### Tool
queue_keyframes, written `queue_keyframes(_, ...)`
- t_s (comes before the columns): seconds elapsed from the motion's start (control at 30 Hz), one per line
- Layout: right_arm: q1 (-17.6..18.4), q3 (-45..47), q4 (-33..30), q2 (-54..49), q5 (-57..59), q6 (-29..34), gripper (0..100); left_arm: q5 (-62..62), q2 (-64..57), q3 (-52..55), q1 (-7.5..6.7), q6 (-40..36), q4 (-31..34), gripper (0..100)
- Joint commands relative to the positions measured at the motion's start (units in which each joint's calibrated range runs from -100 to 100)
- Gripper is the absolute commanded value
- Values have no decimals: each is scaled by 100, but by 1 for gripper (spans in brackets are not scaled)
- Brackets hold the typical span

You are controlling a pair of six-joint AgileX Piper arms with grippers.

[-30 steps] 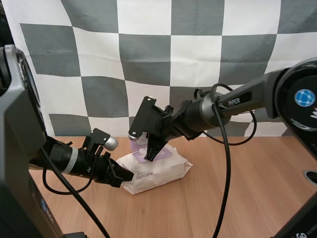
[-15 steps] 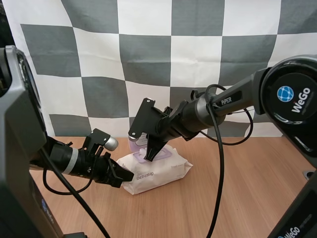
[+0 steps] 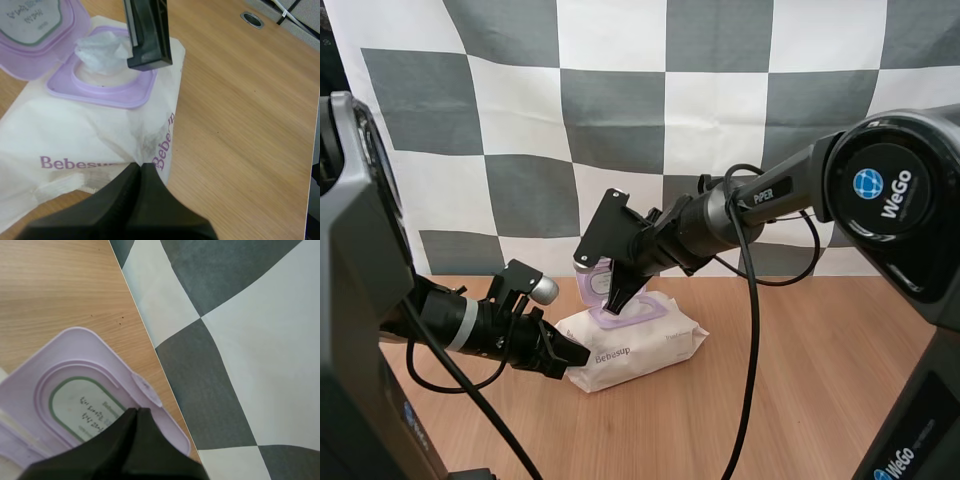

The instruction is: Open the wet wipes lid

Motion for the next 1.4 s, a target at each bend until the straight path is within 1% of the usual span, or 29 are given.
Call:
queue_keyframes(0.0,3,2,3,-4,-14,0,0,1,5,0,-2,2,-8,0)
queue_keyframes(0.23,3,-7,84,38,-14,0,0,1,5,0,-2,2,-8,0)
queue_keyframes(0.37,3,-23,84,247,-14,0,0,1,5,0,-2,2,-8,0)
queue_keyframes(0.63,3,-38,105,284,-527,0,0,1,5,0,-2,2,-20,0)
queue_keyframes(0.83,3,-38,642,19,-527,0,0,1,5,0,-2,2,-55,1)
queue_keyframes(0.9,3,-6,847,-105,-506,0,0,1,-21,0,5,-58,-73,6)
queue_keyframes(1.0,3,142,1120,-404,-531,0,0,1,-190,0,5,-264,-182,21)
queue_keyframes(1.03,3,201,1165,-509,-532,0,0,1,-271,0,5,-298,-197,23)
queue_keyframes(1.17,3,466,1444,-992,-605,0,0,1,-793,0,5,-443,-312,23)
queue_keyframes(1.2,3,528,1493,-1082,-605,0,1,1,-947,0,5,-443,-312,24)
queue_keyframes(1.27,3,640,1505,-1223,-605,0,10,1,-1215,0,5,-459,-248,34)
queue_keyframes(1.33,3,748,1633,-1363,-605,0,25,1,-1476,0,5,-625,-237,50)
queue_keyframes(1.37,3,799,1716,-1429,-678,0,32,1,-1622,0,5,-707,-237,61)
